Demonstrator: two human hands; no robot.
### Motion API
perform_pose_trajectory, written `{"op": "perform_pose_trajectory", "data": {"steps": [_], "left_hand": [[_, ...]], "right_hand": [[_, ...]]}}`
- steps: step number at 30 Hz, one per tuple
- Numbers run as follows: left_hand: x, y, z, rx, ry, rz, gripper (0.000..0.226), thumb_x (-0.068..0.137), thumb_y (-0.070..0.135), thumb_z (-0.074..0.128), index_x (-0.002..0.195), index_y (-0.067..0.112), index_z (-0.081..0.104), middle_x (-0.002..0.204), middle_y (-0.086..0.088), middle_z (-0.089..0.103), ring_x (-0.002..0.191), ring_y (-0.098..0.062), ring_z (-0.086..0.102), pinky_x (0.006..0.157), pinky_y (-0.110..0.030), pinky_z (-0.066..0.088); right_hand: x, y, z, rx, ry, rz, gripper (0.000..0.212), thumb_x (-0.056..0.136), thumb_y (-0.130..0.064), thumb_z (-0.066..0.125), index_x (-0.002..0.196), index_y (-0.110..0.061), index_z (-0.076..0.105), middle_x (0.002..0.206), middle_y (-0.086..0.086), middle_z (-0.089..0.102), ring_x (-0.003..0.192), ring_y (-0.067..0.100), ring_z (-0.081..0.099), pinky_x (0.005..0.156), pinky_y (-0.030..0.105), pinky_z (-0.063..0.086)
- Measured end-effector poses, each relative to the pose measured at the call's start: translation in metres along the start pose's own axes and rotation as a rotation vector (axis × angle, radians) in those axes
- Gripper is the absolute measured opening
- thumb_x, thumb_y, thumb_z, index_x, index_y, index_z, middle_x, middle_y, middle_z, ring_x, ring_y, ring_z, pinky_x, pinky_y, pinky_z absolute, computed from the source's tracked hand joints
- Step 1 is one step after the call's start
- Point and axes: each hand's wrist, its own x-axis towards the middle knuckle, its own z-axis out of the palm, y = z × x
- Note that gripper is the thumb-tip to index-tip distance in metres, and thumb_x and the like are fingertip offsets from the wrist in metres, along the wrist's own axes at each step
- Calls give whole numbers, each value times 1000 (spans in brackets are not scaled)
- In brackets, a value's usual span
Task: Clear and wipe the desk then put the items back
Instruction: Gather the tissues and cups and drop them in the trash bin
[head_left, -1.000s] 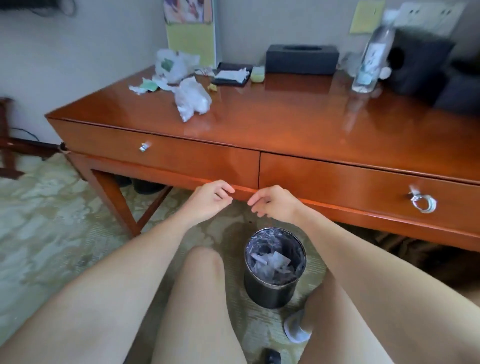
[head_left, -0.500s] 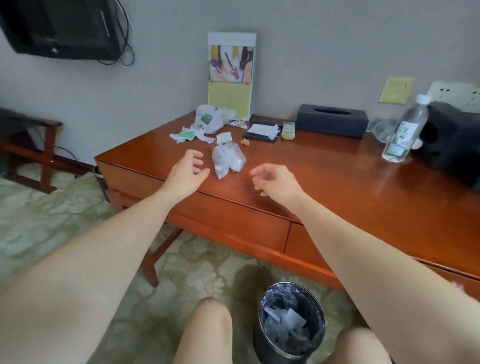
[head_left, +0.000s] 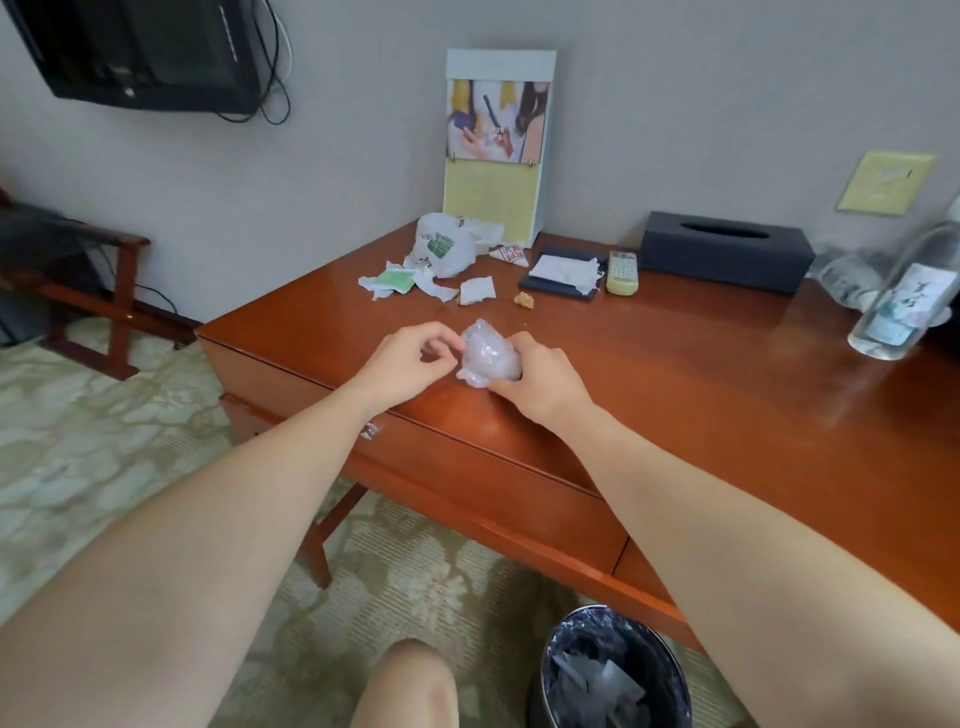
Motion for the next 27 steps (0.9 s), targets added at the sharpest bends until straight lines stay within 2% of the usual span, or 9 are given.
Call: {"op": "perform_pose_trajectory", "data": {"steps": [3, 6, 9, 13, 15, 17, 20, 24, 27], "left_hand": [[-1, -3, 4, -13, 57, 0, 33, 86, 24, 70, 115, 29, 55, 118, 2, 56, 105, -12, 56, 94, -28, 46], [-3, 4, 7, -64, -35, 15, 54, 86, 23, 72, 133, 33, 47, 136, 10, 50, 116, -10, 52, 97, -28, 41], [-6, 12, 10, -32, -97, 52, 36, 85, 27, 72, 117, 38, 60, 118, 18, 64, 115, -3, 55, 105, -34, 39], [-21, 35, 19, 19, -92, 59, 17, 86, 29, 72, 101, 33, 65, 93, 20, 66, 99, 2, 57, 100, -29, 40], [-33, 45, 26, 53, -116, 81, 16, 86, 31, 71, 101, 32, 65, 91, 19, 65, 101, -5, 58, 102, -32, 40], [-44, 53, 35, 68, -137, 109, 15, 86, 31, 71, 101, 31, 66, 92, 17, 66, 101, -8, 59, 104, -36, 41], [-61, 67, 49, 64, -142, 141, 14, 87, 27, 71, 100, 25, 69, 94, 9, 68, 99, -10, 61, 103, -38, 44], [-83, 86, 66, 53, -154, 195, 9, 86, 21, 71, 96, 21, 72, 91, 7, 69, 93, -9, 62, 100, -38, 47], [-99, 100, 77, 53, -186, 247, 6, 86, 22, 71, 91, 25, 72, 90, 9, 70, 92, -6, 63, 98, -39, 48]], "right_hand": [[-3, 7, -2, 13, 27, -54, 39, 89, -25, 62, 126, -18, 54, 112, 7, 65, 111, 31, 52, 89, 43, 48], [-11, 12, -10, 80, 2, -65, 39, 88, -21, 64, 126, -24, 57, 112, 3, 67, 112, 26, 52, 93, 44, 46], [-24, 15, -20, 127, -6, -75, 41, 87, -21, 67, 128, -23, 60, 110, 3, 68, 107, 23, 55, 91, 40, 48], [-48, 24, -33, 104, -26, -51, 43, 87, -23, 68, 129, -22, 61, 111, 4, 67, 105, 23, 57, 90, 39, 49], [-62, 29, -40, 58, -23, -20, 38, 88, -23, 68, 126, -20, 63, 109, 6, 66, 103, 24, 56, 88, 38, 49], [-77, 36, -44, 18, 2, 11, 26, 87, -24, 69, 111, -12, 69, 101, 10, 65, 95, 27, 57, 82, 39, 48], [-101, 47, -48, 1, 35, 44, 25, 86, -25, 70, 97, -3, 70, 96, 10, 62, 91, 25, 53, 78, 39, 45], [-138, 58, -56, -1, 65, 75, 20, 87, -22, 67, 75, -5, 63, 82, 4, 55, 76, 21, 48, 59, 31, 38], [-169, 63, -64, -11, 87, 80, 24, 89, -19, 65, 67, -13, 57, 80, 2, 52, 82, 21, 45, 64, 31, 38]]}}
